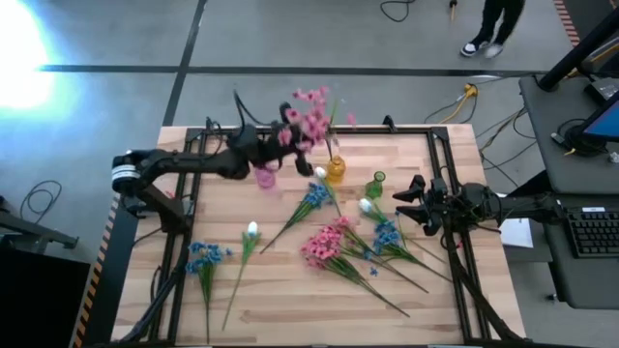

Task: Sort flowers into vase by color
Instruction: Put the left pink flowers into the yellow vase

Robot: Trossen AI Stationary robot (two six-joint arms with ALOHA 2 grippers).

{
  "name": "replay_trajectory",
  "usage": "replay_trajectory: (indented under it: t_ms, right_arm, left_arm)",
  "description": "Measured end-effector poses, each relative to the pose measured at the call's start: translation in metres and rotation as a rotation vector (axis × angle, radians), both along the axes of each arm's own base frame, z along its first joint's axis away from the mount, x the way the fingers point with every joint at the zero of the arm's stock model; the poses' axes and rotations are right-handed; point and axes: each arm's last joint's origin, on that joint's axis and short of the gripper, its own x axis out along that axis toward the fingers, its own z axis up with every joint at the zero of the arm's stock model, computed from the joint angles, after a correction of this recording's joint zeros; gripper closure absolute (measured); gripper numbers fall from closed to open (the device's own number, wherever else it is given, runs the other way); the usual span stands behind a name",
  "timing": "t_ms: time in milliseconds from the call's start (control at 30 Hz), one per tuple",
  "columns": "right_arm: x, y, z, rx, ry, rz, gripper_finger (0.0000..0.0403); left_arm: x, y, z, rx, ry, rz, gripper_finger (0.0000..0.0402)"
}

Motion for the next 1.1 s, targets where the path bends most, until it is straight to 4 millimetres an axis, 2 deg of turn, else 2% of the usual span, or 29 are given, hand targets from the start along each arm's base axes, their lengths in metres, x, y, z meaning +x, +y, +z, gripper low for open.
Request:
replay_trajectory:
  t_ms: [100,233,467,733,1100]
  right_arm:
    - [0.0,-0.001,0.0,-0.001,0.0,-0.033,0.0193]
    - [0.0,-0.004,0.0,0.002,0.001,-0.122,0.0193]
    - [-0.001,-0.006,0.001,-0.008,-0.007,-0.203,0.0193]
    - [-0.004,-0.009,0.013,-0.105,-0.115,-0.357,0.0193]
    - [-0.006,-0.01,0.019,-0.158,-0.158,-0.383,0.0193]
  left_arm:
    - [-0.001,0.021,-0.003,-0.07,-0.006,-0.039,0.0401]
    - [0.002,0.035,-0.012,-0.112,0.016,-0.062,0.0401]
    - [0.003,0.036,-0.014,-0.058,-0.006,-0.057,0.0401]
    - [0.004,0.036,-0.015,-0.049,0.011,-0.052,0.0401]
    - [0.004,0.038,-0.017,-0.093,0.015,0.01,0.0401]
